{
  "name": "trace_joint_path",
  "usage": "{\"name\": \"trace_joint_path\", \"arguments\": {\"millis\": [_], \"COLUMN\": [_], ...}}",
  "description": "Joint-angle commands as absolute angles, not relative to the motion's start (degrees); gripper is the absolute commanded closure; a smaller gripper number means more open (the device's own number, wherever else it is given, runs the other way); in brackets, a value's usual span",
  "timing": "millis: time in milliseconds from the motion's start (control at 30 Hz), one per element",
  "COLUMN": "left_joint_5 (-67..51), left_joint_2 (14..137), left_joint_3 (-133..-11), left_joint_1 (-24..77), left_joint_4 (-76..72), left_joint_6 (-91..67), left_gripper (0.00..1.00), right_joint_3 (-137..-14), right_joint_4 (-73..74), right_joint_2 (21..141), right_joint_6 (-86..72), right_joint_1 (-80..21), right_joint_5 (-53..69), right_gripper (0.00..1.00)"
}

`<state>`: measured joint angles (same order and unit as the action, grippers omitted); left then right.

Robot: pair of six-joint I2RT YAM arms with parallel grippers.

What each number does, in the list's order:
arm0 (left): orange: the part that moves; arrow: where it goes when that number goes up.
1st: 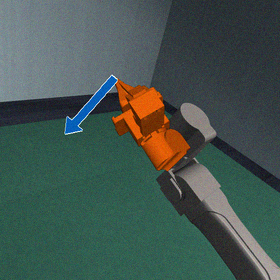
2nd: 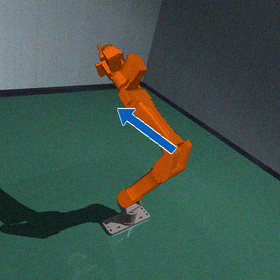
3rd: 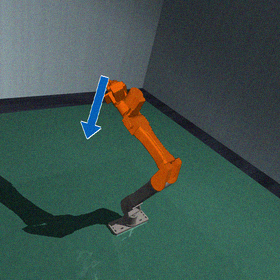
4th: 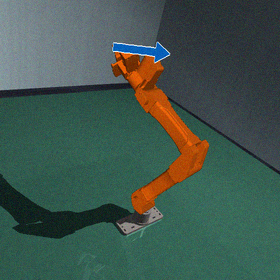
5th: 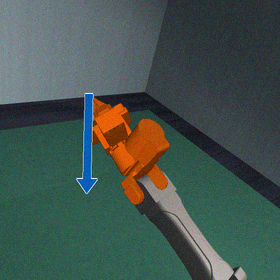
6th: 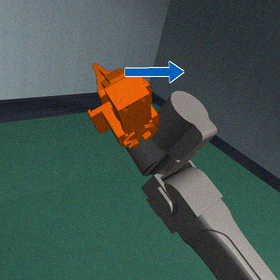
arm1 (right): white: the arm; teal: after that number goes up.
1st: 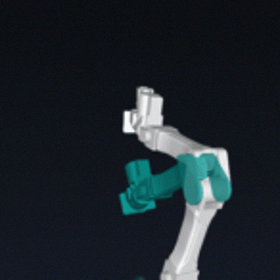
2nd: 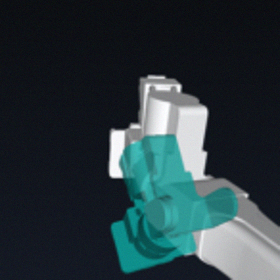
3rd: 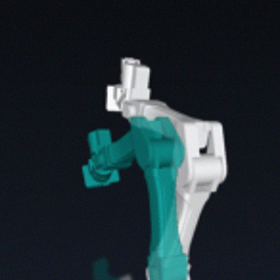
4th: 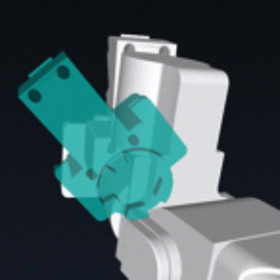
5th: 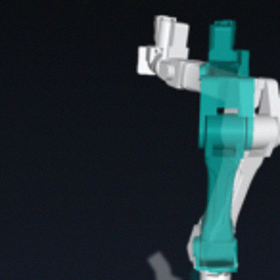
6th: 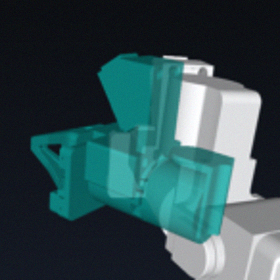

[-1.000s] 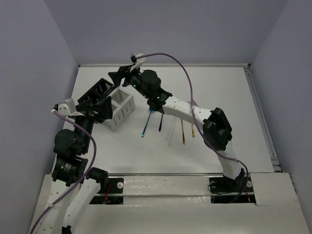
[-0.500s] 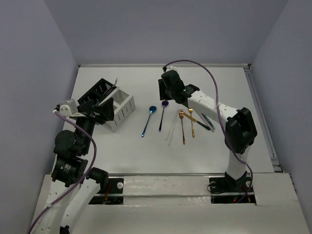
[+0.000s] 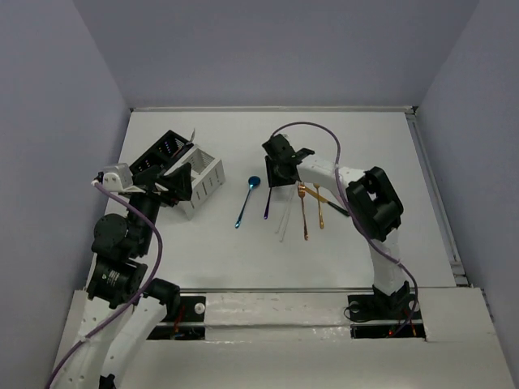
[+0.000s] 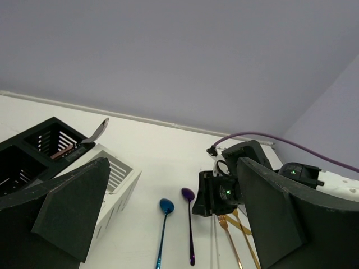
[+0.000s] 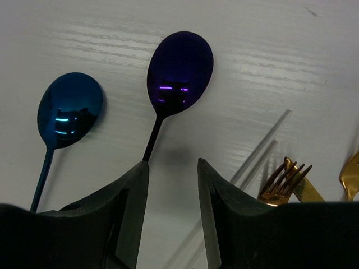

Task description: Sort the eating utensils into containers

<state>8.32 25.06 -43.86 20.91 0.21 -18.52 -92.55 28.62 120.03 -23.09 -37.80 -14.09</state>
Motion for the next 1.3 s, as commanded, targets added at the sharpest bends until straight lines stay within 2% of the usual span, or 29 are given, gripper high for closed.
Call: {"name": "trace_joint_path", "arguments": {"millis": [0,267,600,933,967,1000,1067,1267], "left_joint_5": [7.3,6.9,6.8,6.0,6.0,6.1,6.2,6.0], "left_joint_2": [25.2,25.2,25.3,25.5,25.4,25.4,25.3,25.3], "left_joint_3": [-43.6,-43.5,-43.4,-43.3,-43.3,-43.3,-43.3,-43.3], "left_joint_1": [21.1,21.1,21.1,21.1,21.1,21.1,21.1,21.1], "left_joint_4": [-2.1,-2.2,-2.1,-2.3,-2.3,-2.3,-2.2,-2.3], "left_joint_6": [-18.4,-18.4,-18.4,-18.5,-18.5,-18.5,-18.5,-18.5], "left_gripper": [0.01,0.01,0.01,0.01,0.01,0.01,0.01,0.01], "right_joint_3": [-95.0,-94.8,-95.0,-96.9,-97.2,-97.6,-97.9,-97.7], "right_joint_4": [27.8,24.4,21.3,21.2,21.6,22.0,22.2,17.3], "right_joint_2": [120.7,121.6,123.4,126.2,126.6,126.7,126.8,122.9], "right_joint_6": [-25.4,-26.5,-27.9,-28.3,-28.3,-28.1,-28.0,-27.9], "right_joint_1": [-37.1,-36.6,-35.5,-34.5,-34.5,-34.5,-34.5,-33.9], "right_joint_5": [-12.6,-12.0,-10.7,-11.2,-11.2,-11.4,-11.9,-11.2], "right_gripper": [0.54,0.59,0.57,0.79,0.83,0.93,1.0,1.0]}}
